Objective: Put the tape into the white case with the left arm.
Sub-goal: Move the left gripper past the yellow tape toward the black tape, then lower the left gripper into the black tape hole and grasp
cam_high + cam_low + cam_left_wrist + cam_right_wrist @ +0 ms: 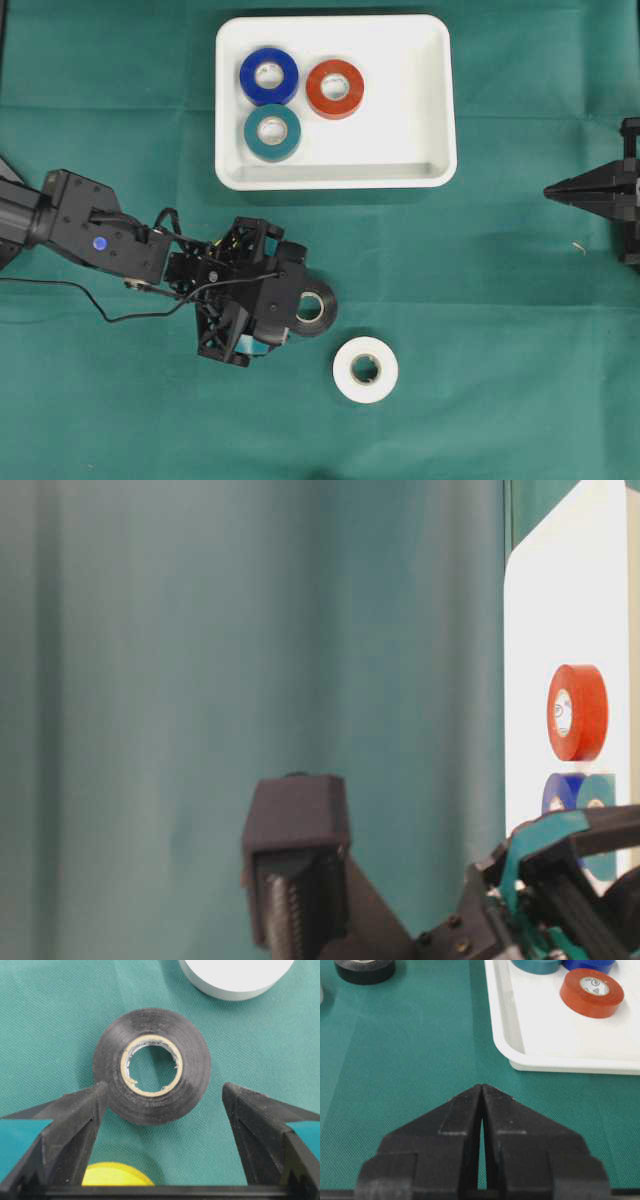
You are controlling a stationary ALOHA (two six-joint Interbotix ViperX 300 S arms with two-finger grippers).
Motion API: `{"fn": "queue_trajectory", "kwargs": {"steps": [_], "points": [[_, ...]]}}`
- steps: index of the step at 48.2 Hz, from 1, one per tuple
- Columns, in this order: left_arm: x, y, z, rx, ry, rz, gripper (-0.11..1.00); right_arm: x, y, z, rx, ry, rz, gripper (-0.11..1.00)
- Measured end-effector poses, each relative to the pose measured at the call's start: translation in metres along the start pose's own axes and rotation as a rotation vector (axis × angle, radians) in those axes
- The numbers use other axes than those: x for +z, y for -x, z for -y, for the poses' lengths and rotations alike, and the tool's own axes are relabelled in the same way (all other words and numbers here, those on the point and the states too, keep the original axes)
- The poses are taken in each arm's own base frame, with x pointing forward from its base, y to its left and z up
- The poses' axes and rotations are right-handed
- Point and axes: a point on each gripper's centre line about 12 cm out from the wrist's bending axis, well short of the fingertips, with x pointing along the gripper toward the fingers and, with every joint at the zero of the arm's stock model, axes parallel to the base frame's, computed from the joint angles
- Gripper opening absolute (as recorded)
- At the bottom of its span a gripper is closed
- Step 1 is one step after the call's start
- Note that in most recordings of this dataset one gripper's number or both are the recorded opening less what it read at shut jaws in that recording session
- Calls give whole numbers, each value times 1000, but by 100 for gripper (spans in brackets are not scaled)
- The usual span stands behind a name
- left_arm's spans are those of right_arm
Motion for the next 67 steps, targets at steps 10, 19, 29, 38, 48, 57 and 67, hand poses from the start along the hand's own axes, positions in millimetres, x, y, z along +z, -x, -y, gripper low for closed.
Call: {"fn": "queue_trajectory", "kwargs": {"steps": [10, 19, 29, 38, 48, 57, 67], "points": [[1, -8, 4, -8, -5, -9, 92, -1, 0, 0, 0, 0, -2, -9], [1, -16, 11, -19, -21, -20, 92, -1, 0, 0, 0, 0, -2, -9], [4, -29, 15, -25, -28, -27, 92, -1, 0, 0, 0, 0, -2, -9], [3, -36, 16, -25, -29, -36, 92, -1, 0, 0, 0, 0, -2, -9], [2, -37, 16, -25, -29, -43, 83, -1, 0, 0, 0, 0, -2, -9], [-2, -36, 15, -26, -29, -81, 36, 0, 0, 0, 0, 0, 0, -9], [-1, -36, 16, -28, -30, -107, 23, -1, 0, 0, 0, 0, -2, -9]]}}
